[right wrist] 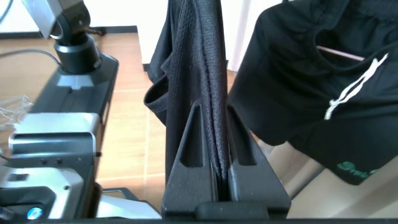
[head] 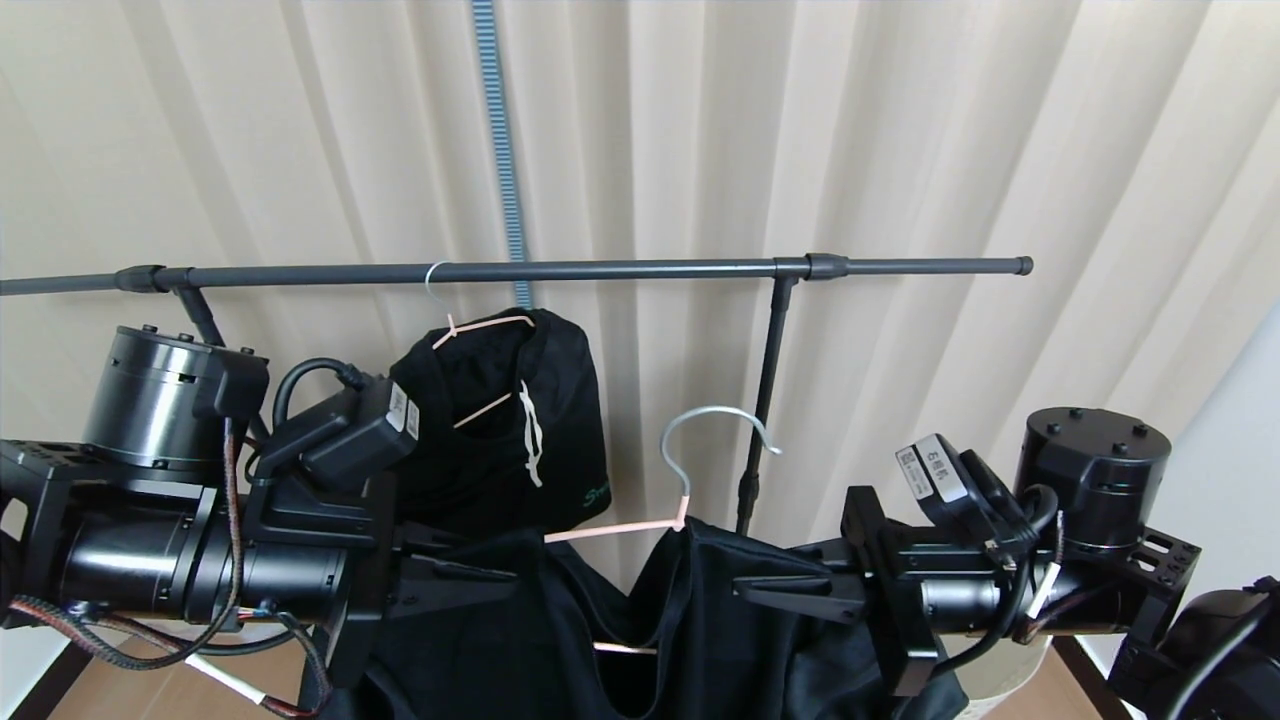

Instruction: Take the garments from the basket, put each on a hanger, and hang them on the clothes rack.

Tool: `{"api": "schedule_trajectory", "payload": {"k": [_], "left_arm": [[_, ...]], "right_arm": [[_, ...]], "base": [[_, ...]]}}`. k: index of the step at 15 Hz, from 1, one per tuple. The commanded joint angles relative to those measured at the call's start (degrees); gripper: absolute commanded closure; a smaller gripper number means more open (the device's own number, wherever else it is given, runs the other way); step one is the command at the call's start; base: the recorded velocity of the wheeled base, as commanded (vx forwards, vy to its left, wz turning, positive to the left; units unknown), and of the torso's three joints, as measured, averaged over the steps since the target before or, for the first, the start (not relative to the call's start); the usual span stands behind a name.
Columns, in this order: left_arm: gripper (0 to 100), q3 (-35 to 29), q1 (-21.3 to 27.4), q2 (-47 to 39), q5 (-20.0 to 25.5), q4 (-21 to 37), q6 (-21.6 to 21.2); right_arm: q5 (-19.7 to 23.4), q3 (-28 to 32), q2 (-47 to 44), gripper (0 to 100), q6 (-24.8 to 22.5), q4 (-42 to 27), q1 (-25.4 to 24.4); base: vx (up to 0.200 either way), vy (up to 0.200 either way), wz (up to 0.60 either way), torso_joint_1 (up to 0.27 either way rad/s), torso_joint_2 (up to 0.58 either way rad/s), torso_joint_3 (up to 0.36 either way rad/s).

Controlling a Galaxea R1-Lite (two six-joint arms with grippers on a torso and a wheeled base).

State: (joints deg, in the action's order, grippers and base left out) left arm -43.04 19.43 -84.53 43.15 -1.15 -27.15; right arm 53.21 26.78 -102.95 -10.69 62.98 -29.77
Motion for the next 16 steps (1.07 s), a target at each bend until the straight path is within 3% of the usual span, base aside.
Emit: {"api": "schedule_trajectory", "payload": {"k": [1,2,11,16], "left_arm": [[100,0.07,-0.45,1.21,-0.09,-0.08,0.17],[100,0.33,-0.54,1.91,-0.09,-0.08,0.25],[100,6.57,-7.3,11.67,-0.53,-0.08,0.52],[100,10.17,-8.97,15.89,-0.35,-1.58,0.43]], "right_arm": [[-2.06,-0.15,0.12,100,-0.21,-0.05,0.06],[-3.29,-0.15,0.12,0,-0.38,0.04,0.06],[-3.03,0.73,3.98,0,-1.26,0.83,5.69],[-3.2,2.4,1.0,0,-1.35,0.83,7.62]], "base": [[0.0,0.0,0.0,0.0,0.0,0.0],[0.0,0.0,0.0,0.0,0.0,0.0],[0.0,0.0,0.0,0.0,0.0,0.0],[0.0,0.0,0.0,0.0,0.0,0.0]]}}
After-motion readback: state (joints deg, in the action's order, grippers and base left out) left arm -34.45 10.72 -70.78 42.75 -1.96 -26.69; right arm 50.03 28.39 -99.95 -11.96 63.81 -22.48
